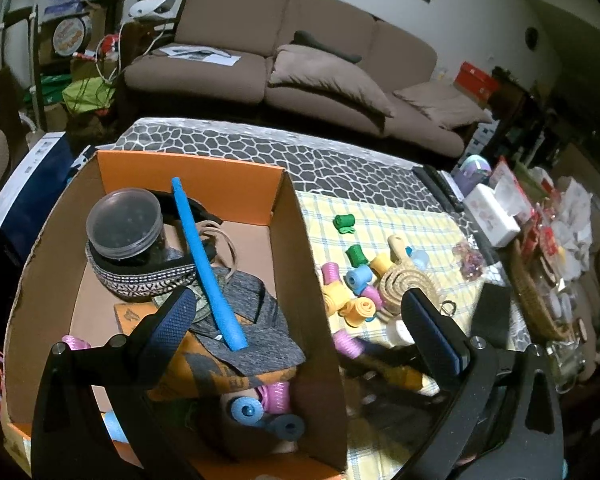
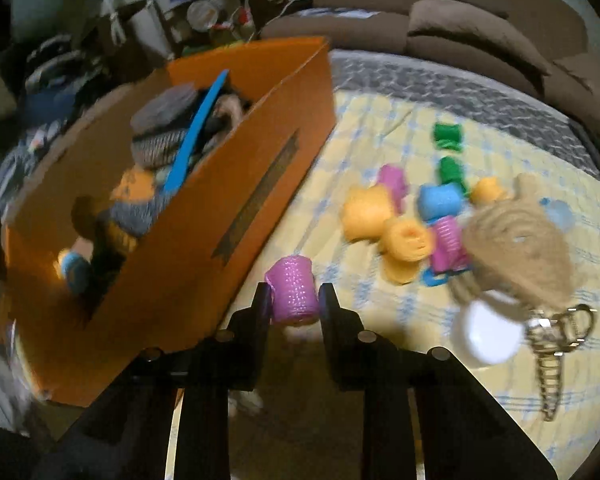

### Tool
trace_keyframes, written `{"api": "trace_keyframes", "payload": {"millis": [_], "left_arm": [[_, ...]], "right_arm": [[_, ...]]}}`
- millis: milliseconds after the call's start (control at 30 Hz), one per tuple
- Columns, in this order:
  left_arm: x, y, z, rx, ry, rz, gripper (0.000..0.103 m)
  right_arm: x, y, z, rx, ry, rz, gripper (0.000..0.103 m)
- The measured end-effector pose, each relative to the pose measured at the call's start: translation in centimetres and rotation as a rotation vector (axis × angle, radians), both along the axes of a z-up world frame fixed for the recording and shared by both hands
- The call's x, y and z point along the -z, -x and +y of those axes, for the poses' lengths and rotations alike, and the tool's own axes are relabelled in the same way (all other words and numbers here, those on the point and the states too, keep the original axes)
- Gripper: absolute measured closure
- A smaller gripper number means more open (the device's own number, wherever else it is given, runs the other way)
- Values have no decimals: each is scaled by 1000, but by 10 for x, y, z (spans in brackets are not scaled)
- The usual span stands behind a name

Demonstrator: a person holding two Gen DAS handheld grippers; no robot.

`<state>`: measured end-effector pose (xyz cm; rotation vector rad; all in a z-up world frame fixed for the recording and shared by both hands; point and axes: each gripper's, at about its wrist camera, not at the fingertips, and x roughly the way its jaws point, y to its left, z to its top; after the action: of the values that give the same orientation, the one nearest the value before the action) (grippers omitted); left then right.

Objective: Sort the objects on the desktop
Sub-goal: 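Grasp the pink mesh roller with the right tool while the left tool moves to the table, then grasp the yellow roller with the left tool while the right tool lifts the pink roller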

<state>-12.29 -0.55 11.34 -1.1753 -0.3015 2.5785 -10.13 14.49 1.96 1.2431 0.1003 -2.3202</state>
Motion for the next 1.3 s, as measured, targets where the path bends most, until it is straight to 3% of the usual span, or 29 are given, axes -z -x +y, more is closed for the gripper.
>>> {"api": "trace_keyframes", "payload": {"millis": [367,500,767,833,967,1267,1300], "left_arm": [[2,-23,67,185,24,7,0],[14,-33,100,265,45,-14,1],[49,-51,160,366,180,-32,1],[62,-51,170,376,217,-39,11],[88,-50,182,383,277,-70,19],[114,-53,194,413,307,-94,57],[116,-52,194,412,300,-95,65]], "right_arm": [[-56,0,93,217,92,15,79],[-59,-2,127,282,105,3,79],[-57,-5,160,337,124,-20,79],[-58,-7,163,339,133,-19,79],[-59,-6,165,334,140,-21,79],[-60,-7,163,323,139,-22,79],[-60,-7,162,320,137,-22,79]]}}
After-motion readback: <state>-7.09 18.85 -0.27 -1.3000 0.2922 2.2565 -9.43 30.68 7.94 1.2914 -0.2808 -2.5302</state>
